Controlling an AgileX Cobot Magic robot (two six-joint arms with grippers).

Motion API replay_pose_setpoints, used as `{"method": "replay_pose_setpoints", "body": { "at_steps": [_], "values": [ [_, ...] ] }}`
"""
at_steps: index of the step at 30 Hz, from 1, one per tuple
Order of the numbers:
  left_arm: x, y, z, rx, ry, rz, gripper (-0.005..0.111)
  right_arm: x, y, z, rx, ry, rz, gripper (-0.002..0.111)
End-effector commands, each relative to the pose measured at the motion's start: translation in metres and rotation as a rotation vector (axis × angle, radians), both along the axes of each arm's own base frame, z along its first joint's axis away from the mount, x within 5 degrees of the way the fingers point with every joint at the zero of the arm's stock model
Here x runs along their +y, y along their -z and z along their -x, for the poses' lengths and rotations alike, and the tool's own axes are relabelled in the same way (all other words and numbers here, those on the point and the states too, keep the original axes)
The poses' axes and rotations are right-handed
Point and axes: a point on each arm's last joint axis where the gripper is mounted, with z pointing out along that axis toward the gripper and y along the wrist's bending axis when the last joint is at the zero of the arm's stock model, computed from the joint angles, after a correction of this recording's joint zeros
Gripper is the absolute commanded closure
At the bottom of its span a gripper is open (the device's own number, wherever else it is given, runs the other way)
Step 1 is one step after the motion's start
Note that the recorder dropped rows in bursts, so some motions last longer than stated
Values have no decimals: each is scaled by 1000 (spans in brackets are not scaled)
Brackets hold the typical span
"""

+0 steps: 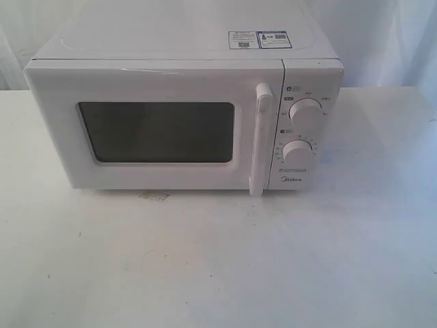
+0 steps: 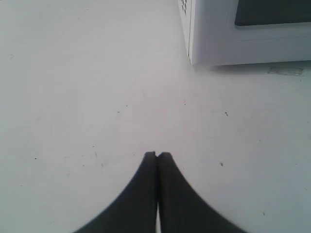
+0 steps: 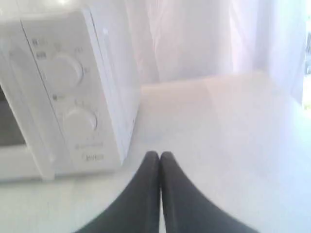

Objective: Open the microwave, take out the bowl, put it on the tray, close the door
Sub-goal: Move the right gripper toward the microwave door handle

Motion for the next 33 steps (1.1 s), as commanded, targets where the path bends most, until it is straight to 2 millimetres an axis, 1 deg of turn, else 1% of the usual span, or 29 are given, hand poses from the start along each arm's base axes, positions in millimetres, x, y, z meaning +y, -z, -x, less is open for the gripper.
{"method": "replay_pose_setpoints", "body": {
  "at_steps": [1,2,7,8,11,12,15,17,20,22,23,26,27,29,33],
  "values": [
    [0,1,0,0,-1,7,107,-3,-30,3,-335,40,22,108],
    [0,1,0,0,-1,7,107,-4,-37,6,-419,49,24,108],
    [0,1,0,0,-1,7,107,-6,-59,18,-697,76,25,108],
    [0,1,0,0,-1,7,107,-6,-64,22,-763,71,-8,108],
    [0,1,0,0,-1,7,107,-6,-71,28,-879,6,-191,108],
    [0,1,0,0,-1,7,107,-6,-72,30,-900,-7,-205,108],
    [0,1,0,0,-1,7,107,2,-97,37,-937,-68,-117,108],
    [0,1,0,0,-1,7,107,10,-118,41,-887,-139,-55,108],
    [0,1,0,0,-1,7,107,18,-143,31,-693,-201,-5,108],
    [0,1,0,0,-1,7,107,21,-150,19,-578,-244,-17,108],
    [0,1,0,0,-1,7,107,26,-152,11,-521,-298,-20,108],
    [0,1,0,0,-1,7,107,47,-143,-8,-324,-553,67,108],
    [0,1,0,0,-1,7,107,54,-138,-16,-254,-642,72,108],
    [0,1,0,0,-1,7,107,60,-129,-33,-147,-752,50,108],
    [0,1,0,0,-1,7,107,61,-110,-66,22,-788,-27,108]
  ]
}}
